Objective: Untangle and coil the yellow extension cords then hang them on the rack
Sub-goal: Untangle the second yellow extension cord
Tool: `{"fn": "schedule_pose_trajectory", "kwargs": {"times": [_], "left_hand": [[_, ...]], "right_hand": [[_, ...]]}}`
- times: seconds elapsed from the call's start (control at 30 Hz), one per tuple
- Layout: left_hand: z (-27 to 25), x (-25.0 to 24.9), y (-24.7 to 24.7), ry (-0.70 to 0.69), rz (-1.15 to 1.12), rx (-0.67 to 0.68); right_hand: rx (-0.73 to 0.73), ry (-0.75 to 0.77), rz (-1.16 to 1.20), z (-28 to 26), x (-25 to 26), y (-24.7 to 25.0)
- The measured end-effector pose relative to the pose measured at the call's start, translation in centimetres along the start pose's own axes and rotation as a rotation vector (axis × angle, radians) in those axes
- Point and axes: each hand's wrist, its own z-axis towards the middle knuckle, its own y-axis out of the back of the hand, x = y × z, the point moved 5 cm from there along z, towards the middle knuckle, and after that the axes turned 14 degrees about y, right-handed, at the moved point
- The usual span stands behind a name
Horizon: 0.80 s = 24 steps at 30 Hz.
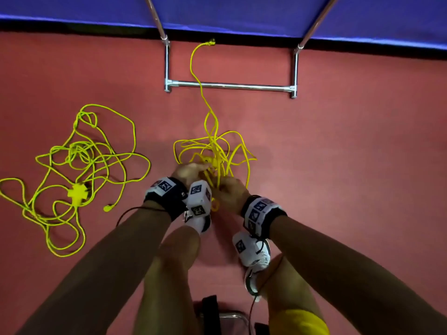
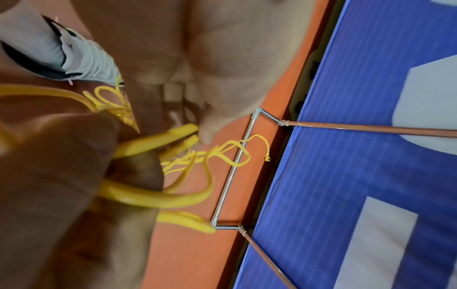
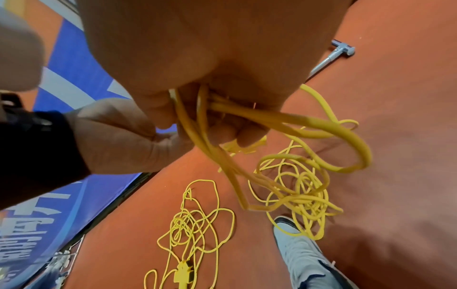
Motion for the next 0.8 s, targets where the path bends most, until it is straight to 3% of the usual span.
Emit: {"fn": "schedule_pose_trajectory", "kwargs": {"times": [0.07,0.2,0.33,0.43,0.53,0.63,0.8], "left_hand": [[0.1,1.6,0.3,-0.05,-0.044,-0.106],[-1.2,6.2,-0.9,-0.119,-0.121,-0.135],[-2.3,10.0,-1.1,-0.136,-0.252,-0.158],[-3.3,11.7,-1.7,-0.148,-0.291,-0.141],[-2.2,13.3,-0.4,-0.307,-0.072,-0.255],[-0.7,15.8,0.6,-0.39,-0.258,-0.169],[0.5,19.2,1.0,-0.392,-0.205,-0.045]], "right_hand": [[-0.04,-0.017,0.043,-0.9,-1.9,0.0],[-0.052,-0.108,-0.079,-3.9,-6.8,-0.1],[0.106,-0.211,-0.2,-6.8,-10.5,-1.0],[0.04,-0.272,-0.104,-8.0,-13.7,-2.0],[0.016,-0.368,0.005,-9.8,-16.7,-4.2],[0.039,-0.435,0.066,-11.4,-18.6,-7.4],[-0.245,-0.422,0.351,-10.7,-16.5,-11.1]]}}
